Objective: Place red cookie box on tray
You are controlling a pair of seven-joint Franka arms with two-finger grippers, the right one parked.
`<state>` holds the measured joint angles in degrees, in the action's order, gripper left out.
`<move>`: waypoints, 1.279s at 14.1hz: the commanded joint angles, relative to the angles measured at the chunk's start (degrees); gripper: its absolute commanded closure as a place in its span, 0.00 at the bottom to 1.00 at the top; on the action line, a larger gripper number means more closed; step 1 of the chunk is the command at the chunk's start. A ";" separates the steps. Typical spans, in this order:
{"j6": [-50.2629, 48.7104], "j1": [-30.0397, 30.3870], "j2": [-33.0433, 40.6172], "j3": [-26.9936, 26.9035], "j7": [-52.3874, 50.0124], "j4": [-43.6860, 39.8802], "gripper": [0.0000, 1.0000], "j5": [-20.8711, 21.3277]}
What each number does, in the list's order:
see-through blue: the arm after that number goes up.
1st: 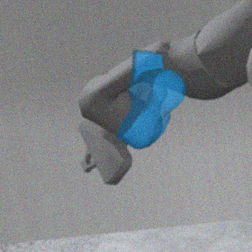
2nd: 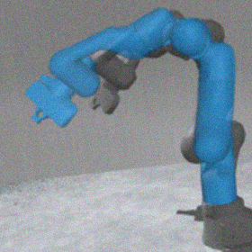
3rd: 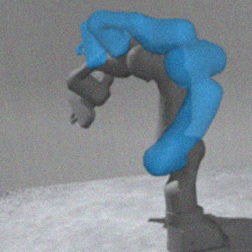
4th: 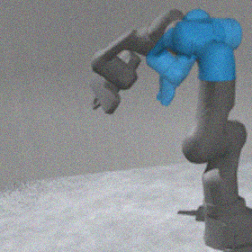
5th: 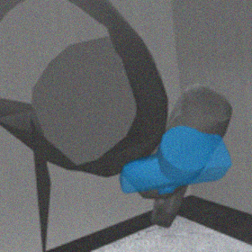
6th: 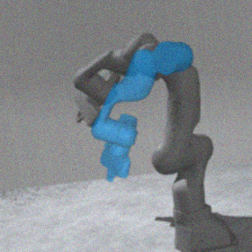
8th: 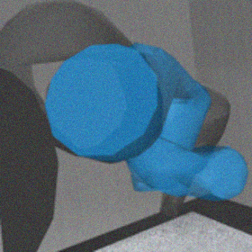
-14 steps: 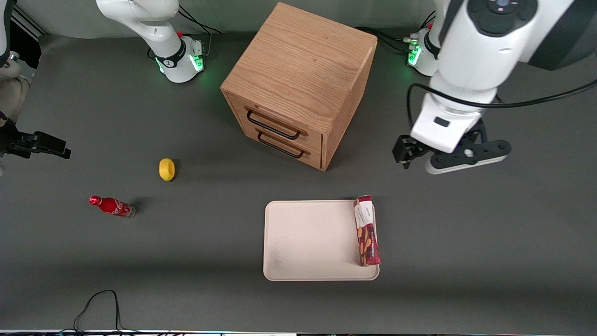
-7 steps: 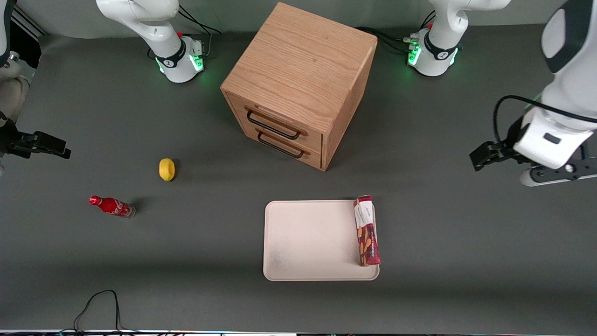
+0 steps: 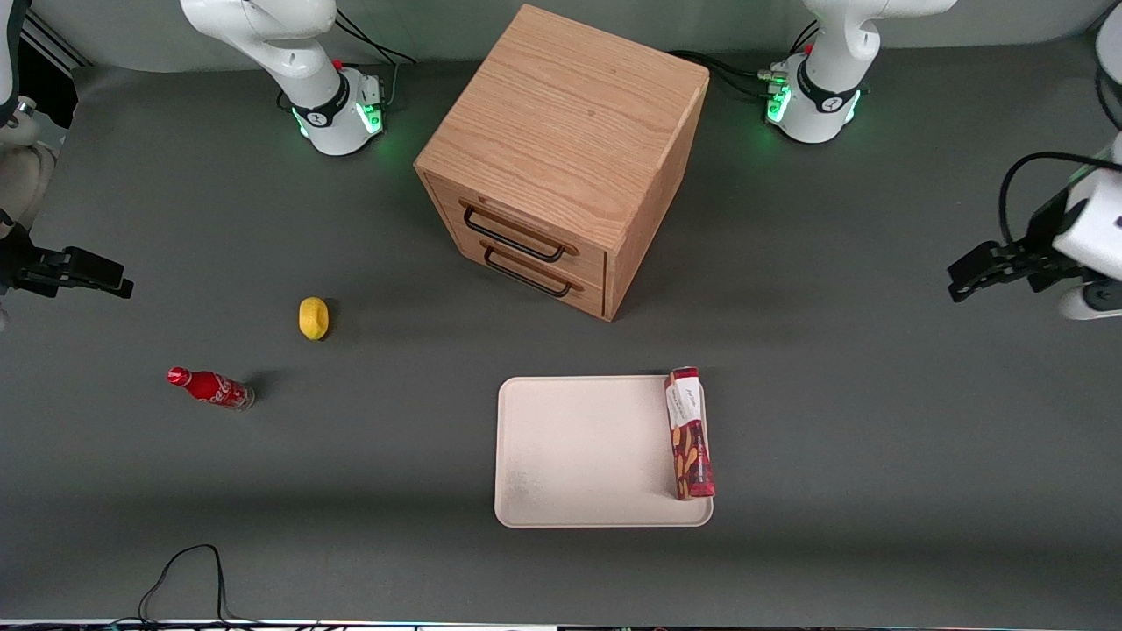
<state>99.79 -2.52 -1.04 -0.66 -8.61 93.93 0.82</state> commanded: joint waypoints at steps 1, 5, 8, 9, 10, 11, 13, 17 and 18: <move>-0.03 1.02 1.31 0.05 2.98 -0.58 0.00 -0.99; -3.20 1.55 1.04 1.71 4.75 -1.29 0.00 -0.99; -3.20 2.87 1.22 3.30 4.22 -1.11 0.00 -0.99; -3.29 2.78 1.22 3.30 4.30 -1.11 0.00 -0.99; -3.29 2.87 1.22 3.12 4.57 -1.03 0.00 -0.99; -3.37 2.87 1.22 3.03 4.66 -1.03 0.00 -0.99; -3.37 2.78 1.22 3.03 4.57 -1.03 0.00 -0.99; -3.55 2.43 1.22 3.03 4.57 -0.50 0.00 -0.99; -3.55 2.43 1.22 3.03 4.57 -0.50 0.00 -0.99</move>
